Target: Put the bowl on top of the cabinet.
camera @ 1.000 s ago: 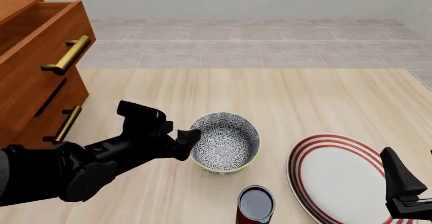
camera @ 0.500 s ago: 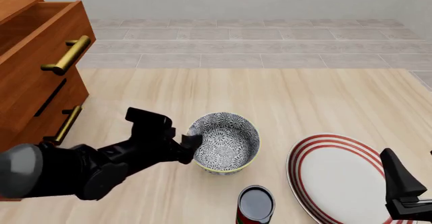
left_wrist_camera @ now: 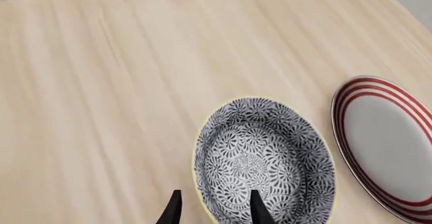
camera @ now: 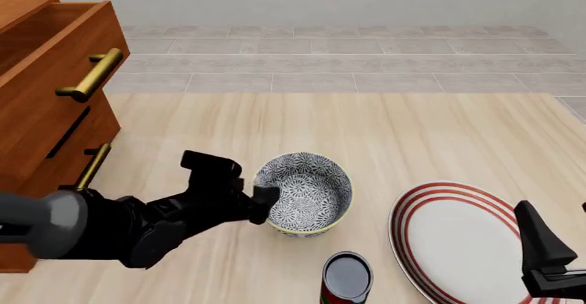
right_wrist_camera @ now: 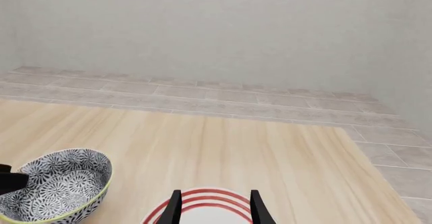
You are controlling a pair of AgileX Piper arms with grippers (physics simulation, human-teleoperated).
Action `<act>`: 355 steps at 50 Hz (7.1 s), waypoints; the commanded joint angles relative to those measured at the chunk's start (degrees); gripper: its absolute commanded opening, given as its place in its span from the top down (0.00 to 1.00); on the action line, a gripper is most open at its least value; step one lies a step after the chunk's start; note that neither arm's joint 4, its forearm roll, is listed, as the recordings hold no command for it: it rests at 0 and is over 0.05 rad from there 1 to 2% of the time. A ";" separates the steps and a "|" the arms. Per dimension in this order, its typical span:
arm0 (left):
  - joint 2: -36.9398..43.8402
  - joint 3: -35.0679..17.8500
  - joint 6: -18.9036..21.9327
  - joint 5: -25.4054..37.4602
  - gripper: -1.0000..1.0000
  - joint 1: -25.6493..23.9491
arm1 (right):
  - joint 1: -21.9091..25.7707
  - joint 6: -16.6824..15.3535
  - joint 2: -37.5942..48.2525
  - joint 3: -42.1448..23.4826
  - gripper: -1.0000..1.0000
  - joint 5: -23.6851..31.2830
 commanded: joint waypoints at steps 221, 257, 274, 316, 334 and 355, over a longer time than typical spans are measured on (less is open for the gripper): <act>-27.90 -16.05 -2.39 26.11 1.00 6.78 | 0.03 0.13 -0.68 -0.05 0.00 0.36; -30.87 -20.25 -1.58 29.88 1.00 10.64 | 0.34 0.01 -0.64 -0.05 0.00 0.35; -31.62 -22.17 -1.54 31.32 1.00 12.61 | 0.57 -0.01 1.31 -0.07 0.00 -1.51; -32.84 -26.70 -0.95 34.22 1.00 17.99 | 0.70 -0.11 -0.96 0.06 0.00 0.89; -33.50 -27.14 -1.66 34.09 1.00 21.84 | 0.71 -0.16 0.59 0.09 0.00 -0.64; -34.45 -28.27 -2.76 34.57 1.00 25.39 | 0.75 -0.20 0.22 0.08 0.00 -0.21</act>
